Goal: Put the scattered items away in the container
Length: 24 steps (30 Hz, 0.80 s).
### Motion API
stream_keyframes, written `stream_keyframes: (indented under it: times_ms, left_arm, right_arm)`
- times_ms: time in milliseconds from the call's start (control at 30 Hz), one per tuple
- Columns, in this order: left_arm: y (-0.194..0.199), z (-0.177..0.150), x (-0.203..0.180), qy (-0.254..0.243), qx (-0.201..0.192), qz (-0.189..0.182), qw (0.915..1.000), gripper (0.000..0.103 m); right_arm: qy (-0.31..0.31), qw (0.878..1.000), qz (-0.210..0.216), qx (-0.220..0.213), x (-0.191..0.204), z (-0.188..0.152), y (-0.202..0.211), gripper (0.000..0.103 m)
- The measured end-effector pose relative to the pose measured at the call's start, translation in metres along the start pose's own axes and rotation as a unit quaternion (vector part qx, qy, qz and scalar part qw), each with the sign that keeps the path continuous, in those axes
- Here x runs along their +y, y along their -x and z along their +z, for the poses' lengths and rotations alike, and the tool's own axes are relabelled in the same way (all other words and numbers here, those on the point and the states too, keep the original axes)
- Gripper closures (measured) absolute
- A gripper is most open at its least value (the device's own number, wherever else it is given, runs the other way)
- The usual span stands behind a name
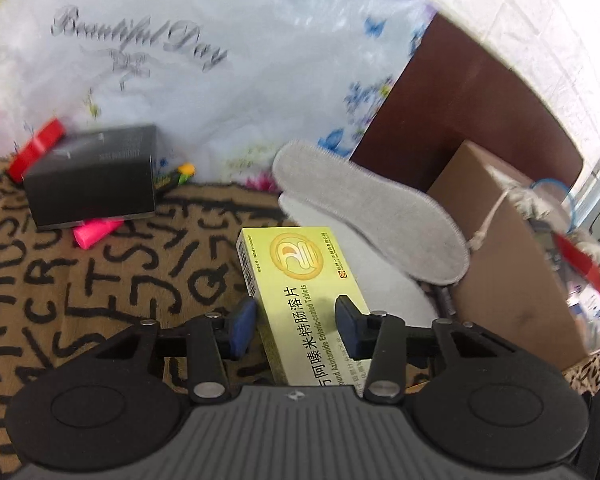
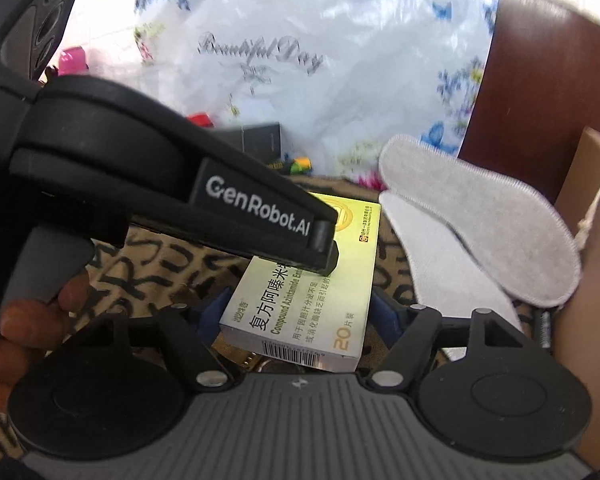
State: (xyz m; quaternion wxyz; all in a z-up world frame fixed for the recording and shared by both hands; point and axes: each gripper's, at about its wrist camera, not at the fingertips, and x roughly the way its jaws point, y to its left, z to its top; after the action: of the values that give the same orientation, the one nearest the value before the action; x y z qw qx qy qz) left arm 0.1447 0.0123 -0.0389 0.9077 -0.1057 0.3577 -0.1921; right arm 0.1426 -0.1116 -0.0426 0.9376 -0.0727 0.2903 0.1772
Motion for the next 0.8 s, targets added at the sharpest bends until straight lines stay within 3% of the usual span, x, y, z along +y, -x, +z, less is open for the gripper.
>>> stream_keyframes:
  times_ms: [233,433,600,800]
  left_arm:
    - [0.038,0.02,-0.051,-0.041,-0.049,-0.014,0.9979,0.057]
    - [0.047,0.036,-0.111,-0.085,-0.077,-0.058,0.9918,0.057]
    - [0.031,0.038,-0.167,-0.119,-0.077,-0.109,0.9839,0.057]
    - [-0.011,0.026,-0.211,-0.145,-0.053,-0.144,0.9774,0.057]
  right_arm:
    - [-0.002,0.997,-0.026,-0.069,-0.007,0.012,0.053,0.03]
    - [-0.019,0.99,-0.071,-0.123,-0.038,0.018,0.104,0.03]
    - [-0.033,0.981,-0.126,-0.145,-0.076,0.01,0.141,0.03]
    - [-0.06,0.973,-0.182,-0.131,-0.121,-0.013,0.159,0.03]
